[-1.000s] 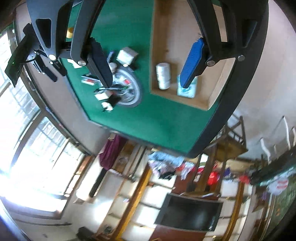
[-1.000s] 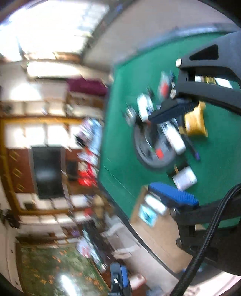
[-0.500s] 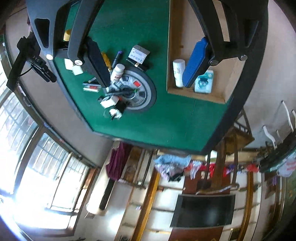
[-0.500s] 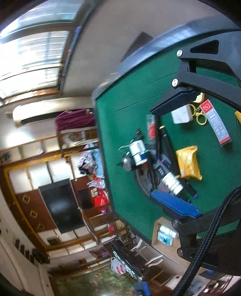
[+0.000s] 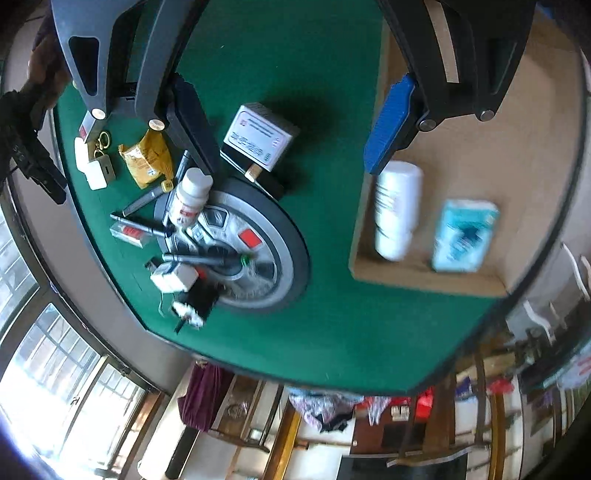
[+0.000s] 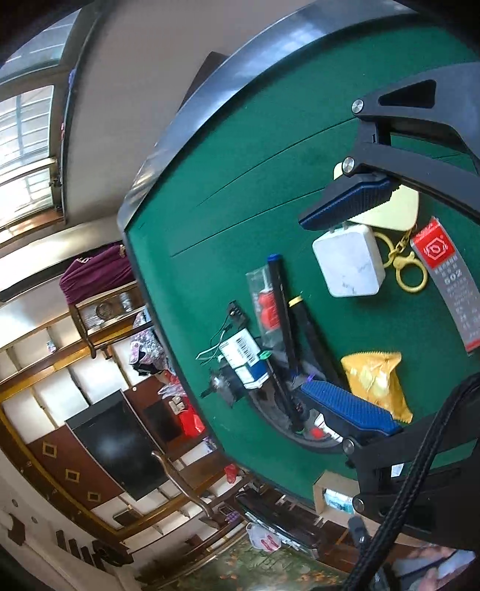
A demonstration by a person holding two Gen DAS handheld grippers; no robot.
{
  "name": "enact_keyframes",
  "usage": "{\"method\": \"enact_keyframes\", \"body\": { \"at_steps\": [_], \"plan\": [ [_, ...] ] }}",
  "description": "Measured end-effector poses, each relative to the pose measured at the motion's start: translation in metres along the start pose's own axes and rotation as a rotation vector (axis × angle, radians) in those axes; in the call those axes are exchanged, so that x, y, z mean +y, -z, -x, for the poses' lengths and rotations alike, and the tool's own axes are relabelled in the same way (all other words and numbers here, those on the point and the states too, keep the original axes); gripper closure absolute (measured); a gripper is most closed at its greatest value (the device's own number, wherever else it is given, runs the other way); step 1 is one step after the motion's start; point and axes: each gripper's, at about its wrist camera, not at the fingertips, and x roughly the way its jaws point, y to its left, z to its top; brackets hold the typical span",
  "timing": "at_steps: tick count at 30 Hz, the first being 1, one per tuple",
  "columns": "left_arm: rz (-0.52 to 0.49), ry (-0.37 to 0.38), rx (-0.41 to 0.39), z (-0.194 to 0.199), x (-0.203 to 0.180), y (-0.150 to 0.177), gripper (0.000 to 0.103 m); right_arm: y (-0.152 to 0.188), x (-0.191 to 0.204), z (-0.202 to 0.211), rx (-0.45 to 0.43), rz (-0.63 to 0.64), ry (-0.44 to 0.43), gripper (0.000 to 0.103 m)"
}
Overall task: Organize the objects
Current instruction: 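Grasp the white medicine box with the left gripper, then carry the white box toward the tray with the left gripper while the right grasps the black tube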
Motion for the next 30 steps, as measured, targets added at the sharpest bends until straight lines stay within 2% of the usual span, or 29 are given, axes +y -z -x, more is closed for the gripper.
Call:
{"method": "enact_keyframes", "body": {
  "at_steps": [4,7,9,15,16,17,18,23,30],
  "plan": [
    [-0.034,-0.01,0.037,-0.024,-0.012,0.016,0.028,0.0,-0.004,0.003,0.002,-0.009,-0.023,0.019],
    [-0.023,-0.012,0.074,-0.04,-0.017,0.025,0.028,0.002,-0.002,0.001,0.016,-0.001,-0.027,0.019],
    [-0.061,-0.078,0.051,-0.043,-0.025,0.03,0.028,0.003,-0.001,0.0,0.03,0.001,-0.032,0.019],
    [-0.185,-0.126,-0.024,-0.043,-0.037,0.039,0.028,0.005,0.003,-0.002,0.038,0.028,-0.022,0.019],
    [-0.229,-0.146,-0.041,-0.042,-0.04,0.04,0.032,0.006,0.005,-0.002,0.04,0.035,-0.021,0.019],
    [-0.258,-0.151,-0.054,-0.04,-0.042,0.04,0.047,0.006,0.006,-0.002,0.042,0.041,-0.019,0.019],
    [-0.276,-0.152,-0.056,-0.041,-0.043,0.04,0.056,0.007,0.007,-0.003,0.044,0.045,-0.018,0.019],
    [-0.321,-0.158,-0.062,-0.036,-0.045,0.043,0.058,0.007,0.01,-0.004,0.046,0.064,-0.019,0.019],
    [-0.268,-0.09,-0.178,0.01,-0.043,0.049,0.058,0.008,0.005,-0.013,0.083,0.041,-0.021,0.019]
  ]
}}
